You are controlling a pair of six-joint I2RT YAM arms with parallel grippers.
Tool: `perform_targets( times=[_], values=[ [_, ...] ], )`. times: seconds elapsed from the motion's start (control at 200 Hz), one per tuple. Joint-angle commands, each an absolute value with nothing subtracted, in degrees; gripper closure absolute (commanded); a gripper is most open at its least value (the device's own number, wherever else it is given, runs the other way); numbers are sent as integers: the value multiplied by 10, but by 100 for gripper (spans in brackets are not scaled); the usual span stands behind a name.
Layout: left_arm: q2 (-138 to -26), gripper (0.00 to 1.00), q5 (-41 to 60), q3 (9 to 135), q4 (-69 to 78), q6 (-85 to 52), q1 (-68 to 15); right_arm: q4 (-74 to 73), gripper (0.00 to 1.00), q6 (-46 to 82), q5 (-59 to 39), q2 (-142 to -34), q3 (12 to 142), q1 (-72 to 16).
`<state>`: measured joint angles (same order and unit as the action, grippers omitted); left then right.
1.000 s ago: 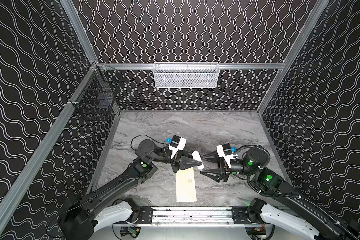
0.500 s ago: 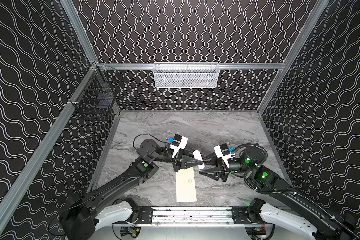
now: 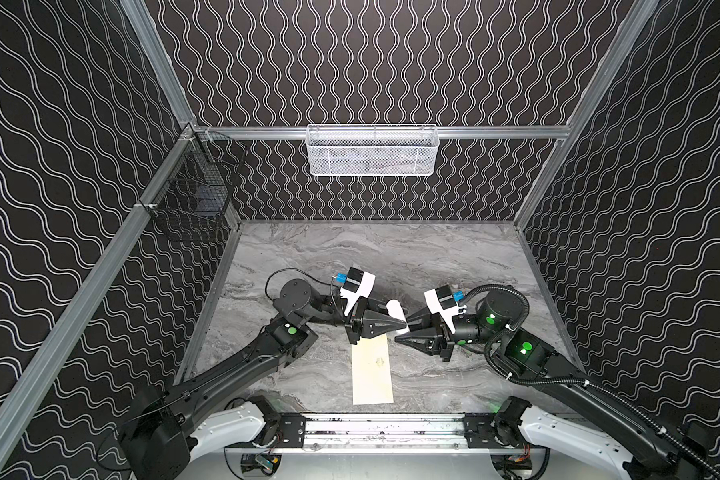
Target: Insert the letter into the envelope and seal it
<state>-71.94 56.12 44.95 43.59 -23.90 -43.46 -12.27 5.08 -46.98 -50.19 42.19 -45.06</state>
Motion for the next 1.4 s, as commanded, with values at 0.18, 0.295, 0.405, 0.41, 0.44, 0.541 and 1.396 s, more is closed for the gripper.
perform_targets(
  times=[0.18, 0.295, 0.405, 0.41, 0.44, 0.541, 1.396],
  values=[
    [-710, 100, 515, 445, 416, -229, -433, -103, 82, 31, -436, -495, 440, -472],
    [-708, 100, 491, 446, 399, -219, -434, -53, 86, 11, -368, -494, 461, -503],
    [-708, 100, 456, 446, 378, -210, -434, -3, 93, 14, -243, -494, 487, -541],
    [-707, 100, 455, 446, 377, -209, -433, -2, 94, 15, -236, -495, 488, -542],
    [-705, 100, 437, 444, 369, -206, -434, 7, 95, 29, -188, -493, 496, -553],
    [-699, 100, 390, 435, 347, -190, -433, 45, 100, 57, -39, -494, 519, -580],
    [-702, 100, 465, 424, 404, -218, -433, 70, 13, 19, -181, -423, 500, -567]
  ],
)
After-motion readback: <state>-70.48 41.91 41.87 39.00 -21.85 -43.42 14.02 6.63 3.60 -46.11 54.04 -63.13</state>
